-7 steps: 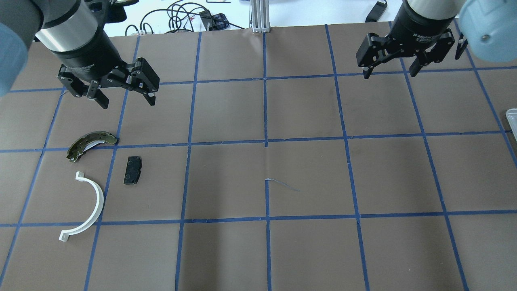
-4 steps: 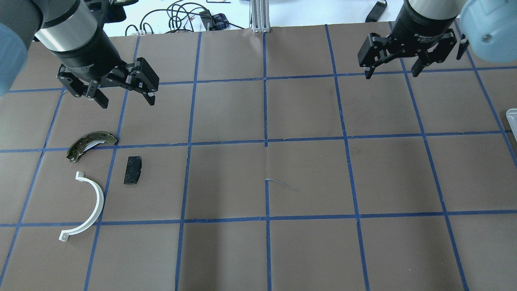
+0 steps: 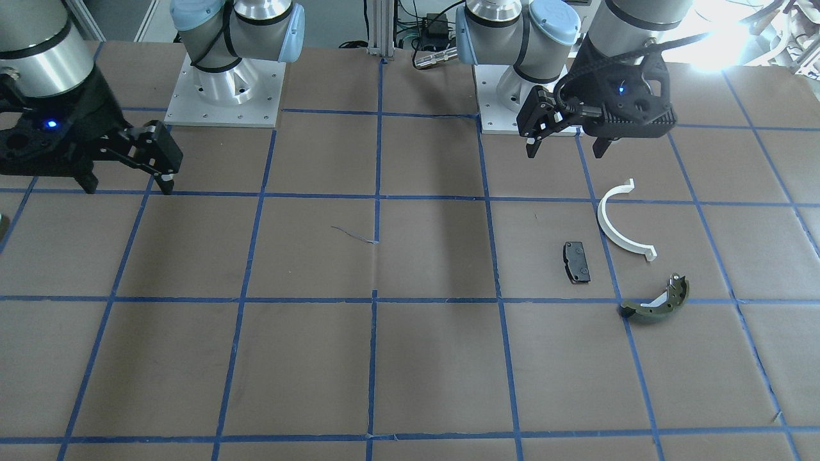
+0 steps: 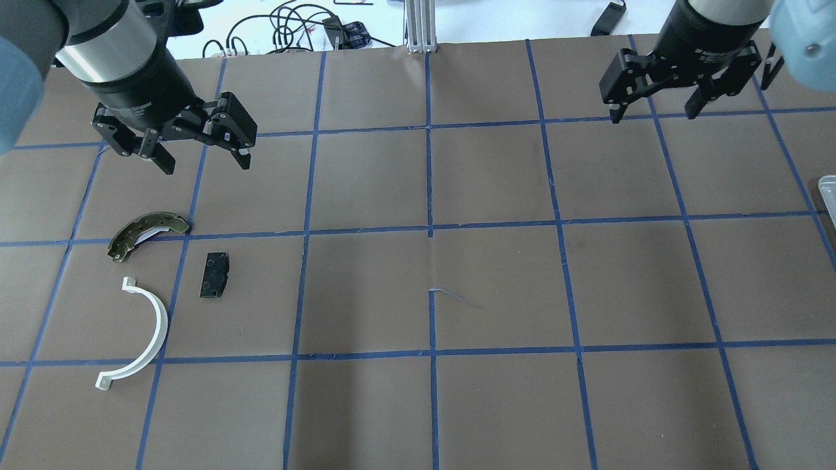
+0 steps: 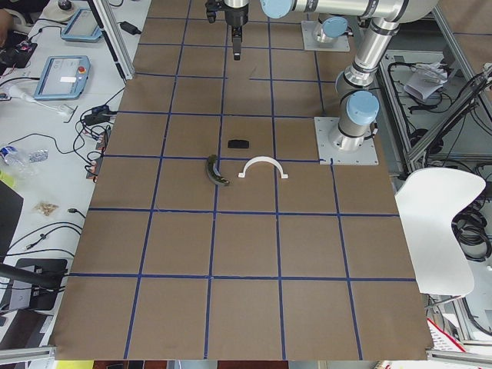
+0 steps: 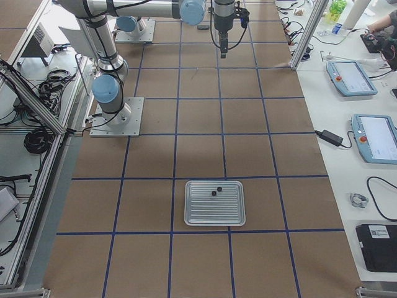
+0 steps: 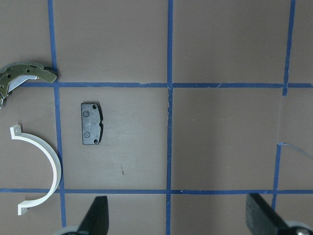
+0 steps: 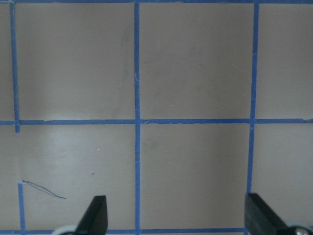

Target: Place bearing gear from tray to pile

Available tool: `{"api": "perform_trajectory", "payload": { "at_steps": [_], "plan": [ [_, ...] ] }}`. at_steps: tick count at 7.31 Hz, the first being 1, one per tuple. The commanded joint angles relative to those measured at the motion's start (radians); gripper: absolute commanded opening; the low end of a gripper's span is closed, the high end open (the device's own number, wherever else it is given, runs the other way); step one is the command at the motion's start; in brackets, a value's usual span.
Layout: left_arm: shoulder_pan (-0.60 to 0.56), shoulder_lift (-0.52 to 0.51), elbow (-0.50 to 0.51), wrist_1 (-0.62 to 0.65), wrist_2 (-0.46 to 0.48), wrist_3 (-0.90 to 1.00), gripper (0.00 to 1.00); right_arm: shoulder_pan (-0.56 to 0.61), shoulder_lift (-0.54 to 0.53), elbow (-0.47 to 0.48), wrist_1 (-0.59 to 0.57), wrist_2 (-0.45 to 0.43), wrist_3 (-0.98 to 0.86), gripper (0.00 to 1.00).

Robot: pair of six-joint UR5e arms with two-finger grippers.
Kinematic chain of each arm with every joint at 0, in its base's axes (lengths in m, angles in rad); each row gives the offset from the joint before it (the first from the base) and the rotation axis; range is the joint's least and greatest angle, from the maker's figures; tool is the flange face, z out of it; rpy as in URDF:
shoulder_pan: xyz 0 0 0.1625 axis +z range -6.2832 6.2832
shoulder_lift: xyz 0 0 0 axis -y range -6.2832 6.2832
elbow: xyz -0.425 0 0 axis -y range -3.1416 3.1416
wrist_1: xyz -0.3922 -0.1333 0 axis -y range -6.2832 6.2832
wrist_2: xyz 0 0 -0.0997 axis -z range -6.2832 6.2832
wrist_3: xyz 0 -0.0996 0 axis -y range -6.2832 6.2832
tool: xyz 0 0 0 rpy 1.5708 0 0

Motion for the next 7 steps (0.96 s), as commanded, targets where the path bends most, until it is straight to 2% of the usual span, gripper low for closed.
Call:
{"api": "perform_trajectory", "payload": {
  "at_steps": [1,3,5,7],
  "plan": [
    [0.000,0.000,0.000,0.000,0.000,0.000,1.00,-0.147,0.002,0.003,0.038,-0.008,-0.189,1.00],
    [0.000,0.000,0.000,0.000,0.000,0.000,1.00,-0.316,0.052,0.004,0.036,-0.009,-0.399,1.00],
    [0.000,0.000,0.000,0.000,0.000,0.000,1.00,-0.489,0.153,0.001,-0.048,-0.006,-0.660,1.00],
    [0.000,0.000,0.000,0.000,-0.001,0.000,1.00,-0.578,0.265,0.001,-0.205,-0.008,-0.775,1.00]
  ]
}}
